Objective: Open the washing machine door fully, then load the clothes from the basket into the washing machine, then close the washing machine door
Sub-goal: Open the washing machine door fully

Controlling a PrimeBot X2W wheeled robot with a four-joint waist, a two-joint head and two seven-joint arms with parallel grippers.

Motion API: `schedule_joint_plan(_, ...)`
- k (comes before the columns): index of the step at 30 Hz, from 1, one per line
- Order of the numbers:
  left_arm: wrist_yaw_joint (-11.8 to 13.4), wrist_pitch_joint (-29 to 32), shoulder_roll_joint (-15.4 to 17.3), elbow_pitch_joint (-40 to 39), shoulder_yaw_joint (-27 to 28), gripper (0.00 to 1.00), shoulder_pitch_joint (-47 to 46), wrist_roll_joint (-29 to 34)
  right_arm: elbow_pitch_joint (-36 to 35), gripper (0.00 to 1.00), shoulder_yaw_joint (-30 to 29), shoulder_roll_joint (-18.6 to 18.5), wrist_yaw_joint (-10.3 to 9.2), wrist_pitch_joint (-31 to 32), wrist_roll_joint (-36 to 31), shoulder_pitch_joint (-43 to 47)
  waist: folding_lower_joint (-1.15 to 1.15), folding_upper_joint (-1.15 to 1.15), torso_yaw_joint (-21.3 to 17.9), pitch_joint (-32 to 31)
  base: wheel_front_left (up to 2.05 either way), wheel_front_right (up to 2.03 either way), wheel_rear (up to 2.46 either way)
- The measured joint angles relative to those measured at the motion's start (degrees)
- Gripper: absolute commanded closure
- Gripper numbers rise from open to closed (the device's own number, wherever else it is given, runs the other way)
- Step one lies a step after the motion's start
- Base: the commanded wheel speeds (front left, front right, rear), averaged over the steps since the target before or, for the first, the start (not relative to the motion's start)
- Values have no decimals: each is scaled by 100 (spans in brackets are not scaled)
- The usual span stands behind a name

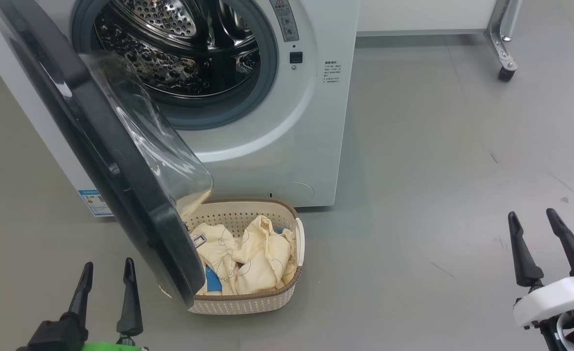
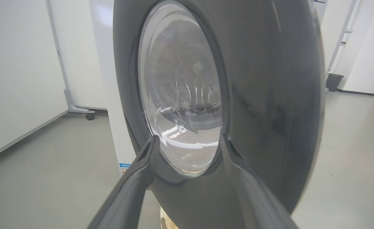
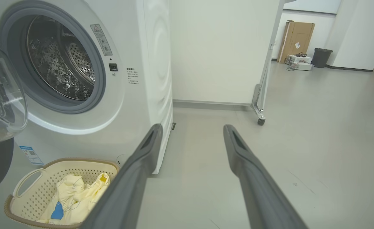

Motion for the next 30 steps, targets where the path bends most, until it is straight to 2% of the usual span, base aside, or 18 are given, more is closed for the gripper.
schedule_joint_plan(10, -25, 0, -22, 1, -8, 0, 29, 30, -149, 0, 40, 114, -91, -1, -400, 275, 0, 0, 23, 11, 0, 0, 0)
schedule_joint_plan(18, -51, 0, -34, 1, -7, 0, 29, 38, -337, 0, -125, 360, -144, -16, -531, 357, 0, 0, 35, 16, 0, 0, 0)
schedule_joint_plan(19, -51, 0, -35, 5, -11, 16, 29, 38, -353, 0, -137, 380, -144, -16, -534, 383, 0, 0, 36, 18, 0, 0, 0)
schedule_joint_plan(20, -53, 0, -38, 16, -13, 62, 30, 37, -361, 0, -152, 402, -144, -18, -544, 417, 0, 0, 37, 20, 0, 0, 0)
schedule_joint_plan(21, -89, 0, -42, 29, -13, 100, 30, 35, -367, 0, -165, 421, -145, -16, -553, 441, 0, 0, 37, 22, 0, 0, 0)
schedule_joint_plan(25, -101, 0, -56, -54, 33, 100, 30, 16, -437, 0, -236, 467, -149, -16, -573, 447, 0, 0, 34, 38, 0, 0, 0)
schedule_joint_plan(30, -101, 0, -64, -589, 215, 100, -104, 25, -503, 0, -297, 556, -149, -18, -591, 488, 0, 0, 36, 50, 0, 0, 0)
